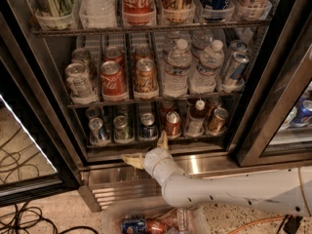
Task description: Pick pepsi can from bottom shelf of fridge
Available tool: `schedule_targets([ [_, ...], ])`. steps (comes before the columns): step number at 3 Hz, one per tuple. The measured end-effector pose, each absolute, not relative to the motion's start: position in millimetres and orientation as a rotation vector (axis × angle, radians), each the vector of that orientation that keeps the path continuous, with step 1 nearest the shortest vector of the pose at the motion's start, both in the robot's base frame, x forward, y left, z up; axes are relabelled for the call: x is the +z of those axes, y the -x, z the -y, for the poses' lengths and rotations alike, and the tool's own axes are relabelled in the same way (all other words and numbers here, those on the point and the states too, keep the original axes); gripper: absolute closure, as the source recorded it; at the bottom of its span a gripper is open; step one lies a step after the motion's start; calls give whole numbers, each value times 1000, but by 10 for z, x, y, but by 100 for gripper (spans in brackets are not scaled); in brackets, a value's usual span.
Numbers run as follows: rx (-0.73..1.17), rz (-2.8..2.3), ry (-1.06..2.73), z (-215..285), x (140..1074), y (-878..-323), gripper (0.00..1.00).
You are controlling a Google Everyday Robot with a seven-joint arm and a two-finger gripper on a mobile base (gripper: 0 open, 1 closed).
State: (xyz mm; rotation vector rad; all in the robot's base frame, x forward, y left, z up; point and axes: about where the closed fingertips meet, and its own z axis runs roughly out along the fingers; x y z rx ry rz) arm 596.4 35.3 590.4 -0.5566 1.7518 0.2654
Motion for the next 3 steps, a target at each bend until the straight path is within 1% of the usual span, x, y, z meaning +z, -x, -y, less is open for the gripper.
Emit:
schedule_targets([
  [2, 287, -1769, 509, -341, 5840, -5968, 0],
  [3, 311, -1775, 475, -442, 5760, -6043, 0],
])
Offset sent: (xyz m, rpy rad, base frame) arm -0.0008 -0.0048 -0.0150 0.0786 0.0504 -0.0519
